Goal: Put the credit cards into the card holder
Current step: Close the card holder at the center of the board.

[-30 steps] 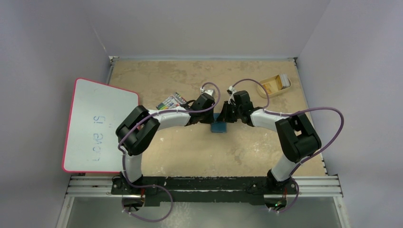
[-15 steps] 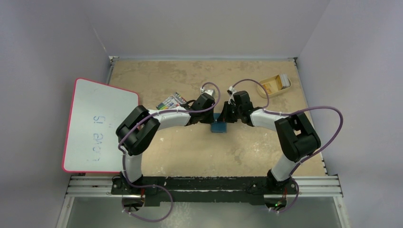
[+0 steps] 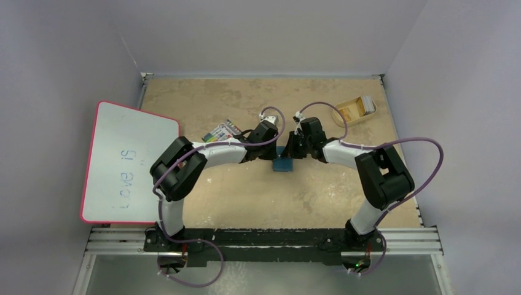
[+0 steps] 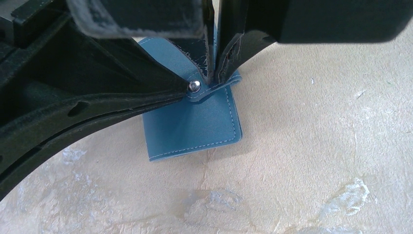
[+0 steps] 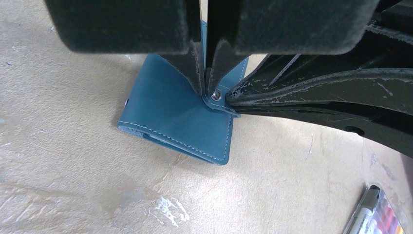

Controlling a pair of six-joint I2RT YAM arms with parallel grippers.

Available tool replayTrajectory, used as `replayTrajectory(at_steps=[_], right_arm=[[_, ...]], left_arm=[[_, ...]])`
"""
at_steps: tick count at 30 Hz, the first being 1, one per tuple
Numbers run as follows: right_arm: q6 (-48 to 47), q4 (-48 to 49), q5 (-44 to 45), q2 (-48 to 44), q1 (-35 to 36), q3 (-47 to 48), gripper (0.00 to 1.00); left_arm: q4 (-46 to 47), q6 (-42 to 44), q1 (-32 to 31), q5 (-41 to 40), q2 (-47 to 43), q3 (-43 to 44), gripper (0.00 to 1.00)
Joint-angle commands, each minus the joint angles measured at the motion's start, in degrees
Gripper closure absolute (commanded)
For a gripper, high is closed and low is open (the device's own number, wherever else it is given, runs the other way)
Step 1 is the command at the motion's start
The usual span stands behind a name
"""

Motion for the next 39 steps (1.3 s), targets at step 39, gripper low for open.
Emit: replayTrajectory(at_steps=[39], right_arm=[[0.1,-12.2,3.8,-5.7,0.8,4.9,0.94]], left_arm=[[10.2,-2.3,-3.1,6.1,0.7,-5.2,1.0]])
